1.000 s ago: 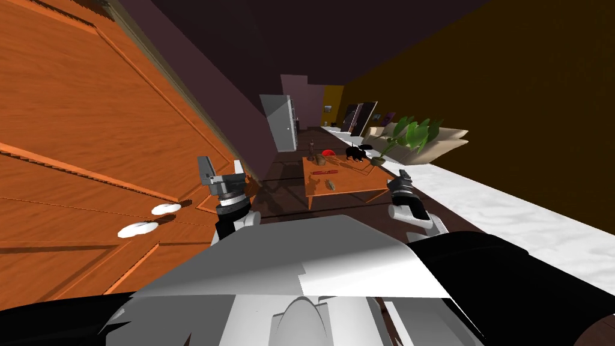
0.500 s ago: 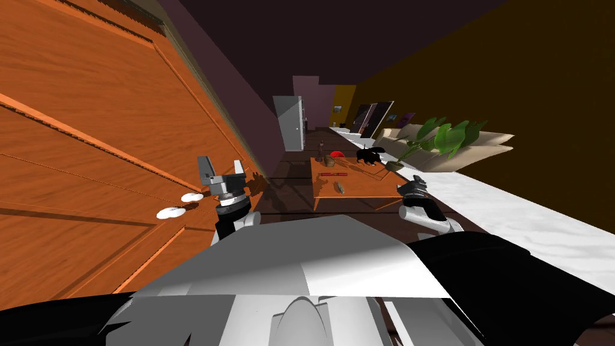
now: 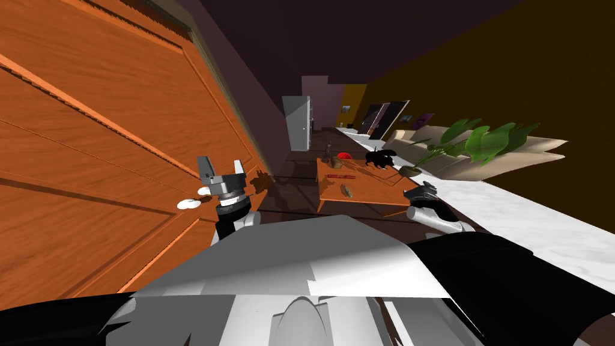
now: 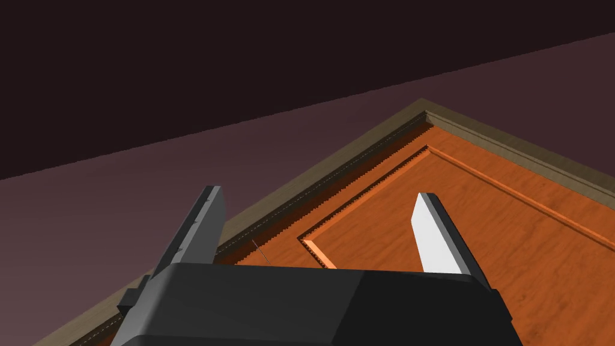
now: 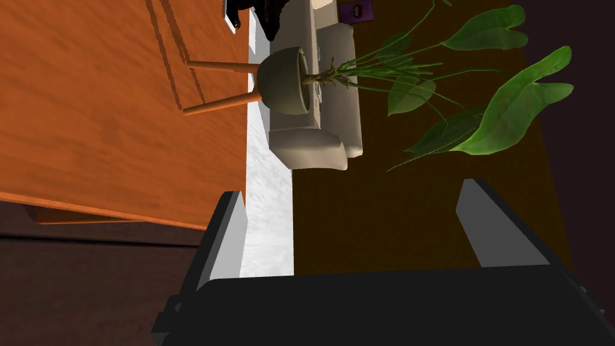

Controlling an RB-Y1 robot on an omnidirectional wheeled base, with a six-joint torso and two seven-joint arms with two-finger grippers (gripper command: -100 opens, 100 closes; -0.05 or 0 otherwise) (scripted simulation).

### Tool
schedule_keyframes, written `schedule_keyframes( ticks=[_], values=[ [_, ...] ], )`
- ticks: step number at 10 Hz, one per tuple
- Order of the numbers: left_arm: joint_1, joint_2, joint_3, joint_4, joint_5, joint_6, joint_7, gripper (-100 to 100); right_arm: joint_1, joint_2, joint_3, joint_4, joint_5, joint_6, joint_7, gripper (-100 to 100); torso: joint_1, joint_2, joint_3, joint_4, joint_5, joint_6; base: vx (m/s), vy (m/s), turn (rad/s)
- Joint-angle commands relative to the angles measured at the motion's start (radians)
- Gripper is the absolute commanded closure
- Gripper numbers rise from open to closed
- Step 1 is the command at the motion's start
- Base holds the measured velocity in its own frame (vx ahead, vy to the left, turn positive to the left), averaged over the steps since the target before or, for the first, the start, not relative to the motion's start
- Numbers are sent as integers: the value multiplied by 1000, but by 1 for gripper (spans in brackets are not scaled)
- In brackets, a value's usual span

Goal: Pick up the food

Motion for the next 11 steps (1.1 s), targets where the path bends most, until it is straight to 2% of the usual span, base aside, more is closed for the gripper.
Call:
schedule_keyframes(
  ticks=[1, 2, 3, 4, 5, 6, 7, 8, 9, 10, 11],
  values=[
    [0, 0, 0, 0, 0, 0, 0, 0, -2, -11, -11, 49, -16, 24, -19, -100, 0, 0, 0, 0, 0, 0, 47, 74, 124],
    [0, 0, 0, 0, 0, 0, 0, 0, -2, -11, -11, 49, -16, 24, -19, -100, 0, 0, 0, 0, 0, 1, 29, 31, -22],
    [0, 0, 0, 0, 0, 0, 0, 0, -10, -37, -31, 94, -47, 67, -52, -100, -3, 1, 1, 0, 0, 2, 40, 68, 244],
    [0, 0, 0, 0, 0, 0, 0, 0, -10, -37, -31, 117, -47, 67, -52, -100, -1, 0, 0, 0, 0, 0, 50, 52, 163],
    [0, 0, 0, 0, 0, 0, 0, 0, -18, -61, -48, 144, -79, 110, -85, -100, -2, 0, 0, 0, 0, 1, 78, 65, 294],
    [0, 0, 0, 0, 0, 0, 0, 0, -18, -61, -48, 181, -79, 110, -85, -100, -1, -2, -1, 0, 0, 0, 63, 51, 134],
    [0, 0, 0, 0, 0, 0, 0, 0, -26, -84, -62, 215, -110, 146, -118, -100, -2, -1, -1, 0, 0, 1, 59, 58, 197],
    [0, 0, 0, 0, 0, 0, 0, 0, -26, -84, -62, 253, -110, 152, -118, -100, -2, -1, -1, 0, 0, 0, 53, 46, 164],
    [0, 0, 0, 0, 0, 0, 0, 0, -26, -84, -62, 254, -110, 152, -118, -100, -2, -1, 0, 0, 0, 1, 25, 19, -1],
    [0, 0, 0, 0, 0, 0, 0, 0, -34, -105, -73, 286, -141, 194, -150, -100, -3, 1, 1, 0, -1, 2, 52, 28, 239],
    [0, 0, 0, 0, 0, 0, 0, 0, -34, -105, -73, 315, -141, 194, -150, -100, -3, 0, 0, 0, 0, 0, 62, 26, 164]
  ],
)
